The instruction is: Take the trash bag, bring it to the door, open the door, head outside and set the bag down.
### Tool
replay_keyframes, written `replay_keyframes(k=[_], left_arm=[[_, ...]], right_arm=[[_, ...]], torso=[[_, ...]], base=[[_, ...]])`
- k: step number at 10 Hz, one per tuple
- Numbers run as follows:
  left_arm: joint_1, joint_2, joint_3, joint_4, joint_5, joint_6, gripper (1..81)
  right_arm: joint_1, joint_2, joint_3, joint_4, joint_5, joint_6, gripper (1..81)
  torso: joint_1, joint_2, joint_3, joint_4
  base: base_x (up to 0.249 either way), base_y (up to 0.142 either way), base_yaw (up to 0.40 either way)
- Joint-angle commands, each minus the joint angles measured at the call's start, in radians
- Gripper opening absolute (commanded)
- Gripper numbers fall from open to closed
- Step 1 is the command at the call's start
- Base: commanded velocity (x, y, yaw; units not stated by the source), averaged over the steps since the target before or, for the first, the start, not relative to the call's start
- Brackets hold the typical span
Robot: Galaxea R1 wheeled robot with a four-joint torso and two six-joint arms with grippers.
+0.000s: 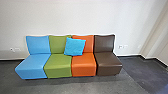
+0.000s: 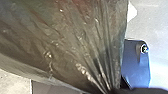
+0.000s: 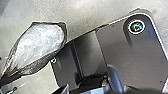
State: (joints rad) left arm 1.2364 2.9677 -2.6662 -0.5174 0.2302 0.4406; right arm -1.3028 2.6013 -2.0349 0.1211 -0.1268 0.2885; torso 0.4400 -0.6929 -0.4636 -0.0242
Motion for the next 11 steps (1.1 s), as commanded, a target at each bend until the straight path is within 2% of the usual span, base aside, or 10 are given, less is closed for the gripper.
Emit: replay_keyframes(k=[1,2,4,7,11], left_arm=[[-0.004,0.013,0.003,-0.001,0.034,0.016,1.0],[0.018,0.027,-0.001,0.02,0.005,0.027,1.0],[0.044,0.039,-0.008,0.028,0.004,0.029,1.0],[0.059,0.042,-0.008,0.028,0.004,0.035,1.0],[0.064,0.036,-0.008,0.03,0.003,0.035,1.0]], right_arm=[[0.007,0.015,-0.03,-0.018,-0.047,-0.011,81.1],[-0.011,0.04,-0.067,-0.038,-0.031,-0.012,81.1],[-0.03,0.062,-0.091,-0.044,-0.024,-0.012,81.1],[-0.048,0.068,-0.086,-0.044,-0.005,-0.023,81.1],[-0.062,0.098,-0.126,-0.046,-0.005,-0.028,81.1]], torso=[[-0.062,0.096,0.0,0.0],[-0.084,0.13,0.0,0.0],[-0.131,0.202,0.064,0.0],[-0.19,0.293,0.114,0.0],[-0.288,0.442,0.234,0.0]], base=[[0.0,0.0,0.0],[0.0,0.0,0.0],[0.0,0.0,0.0],[0.0,0.0,0.0],[0.0,0.0,0.0]])
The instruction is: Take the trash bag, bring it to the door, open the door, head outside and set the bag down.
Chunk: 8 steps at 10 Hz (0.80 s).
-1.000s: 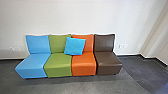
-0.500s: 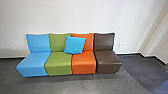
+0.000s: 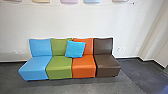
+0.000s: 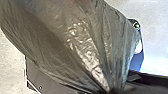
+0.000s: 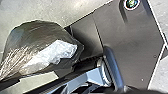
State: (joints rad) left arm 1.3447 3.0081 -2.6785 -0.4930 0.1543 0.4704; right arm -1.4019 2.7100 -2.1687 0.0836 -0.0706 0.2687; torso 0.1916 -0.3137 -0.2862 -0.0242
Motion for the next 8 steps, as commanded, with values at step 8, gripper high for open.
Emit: replay_keyframes(k=[8], left_arm=[[-0.029,-0.012,0.005,0.016,0.079,0.005,1.0]], right_arm=[[-0.019,0.03,-0.051,-0.038,-0.026,-0.008,81.1]], torso=[[-0.192,0.314,0.124,0.0]], base=[[0.0,0.0,0.0]])
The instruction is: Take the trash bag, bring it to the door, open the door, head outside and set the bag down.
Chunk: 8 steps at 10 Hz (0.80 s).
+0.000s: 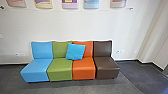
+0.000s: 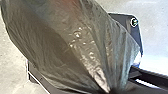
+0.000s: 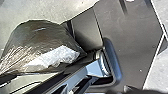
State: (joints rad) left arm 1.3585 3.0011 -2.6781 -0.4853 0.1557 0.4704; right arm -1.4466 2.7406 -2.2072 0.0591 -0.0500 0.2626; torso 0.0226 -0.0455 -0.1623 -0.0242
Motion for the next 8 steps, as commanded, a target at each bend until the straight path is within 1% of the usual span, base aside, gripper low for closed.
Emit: replay_keyframes(k=[1,2,3,4,5,7,8], left_arm=[[-0.038,-0.003,0.004,0.017,0.077,0.005,1.0],[-0.034,-0.002,0.004,0.025,0.077,0.005,1.0],[-0.032,-0.002,0.004,0.025,0.077,0.004,1.0],[-0.031,0.0,0.004,0.027,0.077,0.002,1.0],[-0.032,0.001,0.001,0.027,0.079,-0.001,1.0],[-0.026,0.013,-0.029,0.028,0.085,-0.003,1.0],[-0.02,0.023,-0.055,0.028,0.082,-0.003,1.0]], right_arm=[[0.021,0.009,-0.026,-0.015,-0.037,-0.002,81.1],[0.019,0.023,-0.046,-0.015,-0.037,-0.002,81.1],[0.019,0.033,-0.058,-0.015,-0.037,-0.002,81.1],[0.016,0.04,-0.064,-0.015,-0.037,-0.002,81.1],[0.016,0.04,-0.064,-0.015,-0.037,-0.002,81.1],[0.013,0.047,-0.077,-0.015,-0.036,0.0,81.1],[0.011,0.063,-0.106,-0.015,-0.036,0.0,81.1]], torso=[[-0.023,0.045,0.0,0.0],[-0.023,0.045,0.0,0.0],[-0.011,0.021,0.0,0.0],[-0.015,0.028,0.0,0.0],[-0.015,0.027,0.043,0.0],[-0.015,0.027,0.088,0.0],[-0.015,0.027,0.113,0.0]], base=[[0.0,0.0,0.0],[0.0,0.0,0.0],[0.0,0.0,0.0],[0.0,0.0,0.0],[0.0,0.0,0.0],[0.0,0.0,0.0],[0.0,0.0,0.0]])
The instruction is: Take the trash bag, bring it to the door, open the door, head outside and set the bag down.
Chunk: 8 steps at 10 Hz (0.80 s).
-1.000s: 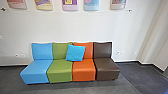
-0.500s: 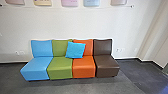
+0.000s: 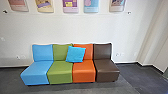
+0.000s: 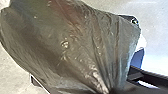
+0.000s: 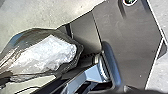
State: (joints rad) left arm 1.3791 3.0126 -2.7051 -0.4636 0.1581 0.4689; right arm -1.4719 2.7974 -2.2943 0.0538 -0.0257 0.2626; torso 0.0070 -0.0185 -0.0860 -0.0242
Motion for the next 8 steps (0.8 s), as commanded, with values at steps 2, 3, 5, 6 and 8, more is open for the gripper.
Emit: replay_keyframes(k=[2,3,5,6,8], left_arm=[[-0.028,0.028,-0.073,0.006,0.077,0.002,1.0],[-0.022,0.034,-0.085,0.008,0.075,0.002,1.0],[-0.01,0.043,-0.108,0.023,0.075,0.004,1.0],[-0.004,0.045,-0.11,0.025,0.074,0.004,1.0],[-0.002,0.046,-0.11,0.032,0.075,0.004,1.0]], right_arm=[[0.032,0.036,-0.057,-0.019,-0.062,-0.002,81.1],[0.026,0.05,-0.071,-0.023,-0.062,-0.002,81.1],[0.014,0.087,-0.124,-0.025,-0.06,-0.002,81.1],[0.008,0.105,-0.155,-0.026,-0.062,-0.002,81.1],[0.0,0.151,-0.217,-0.043,-0.06,-0.002,81.1]], torso=[[0.0,0.0,0.02,0.0],[-0.002,-0.001,0.026,0.0],[-0.002,-0.001,0.031,0.0],[-0.002,-0.001,0.031,0.0],[-0.002,-0.001,0.031,0.0]], base=[[0.0,0.0,0.0],[0.0,0.0,0.0],[0.0,0.0,0.0],[0.0,0.0,0.0],[0.0,0.0,0.0]])
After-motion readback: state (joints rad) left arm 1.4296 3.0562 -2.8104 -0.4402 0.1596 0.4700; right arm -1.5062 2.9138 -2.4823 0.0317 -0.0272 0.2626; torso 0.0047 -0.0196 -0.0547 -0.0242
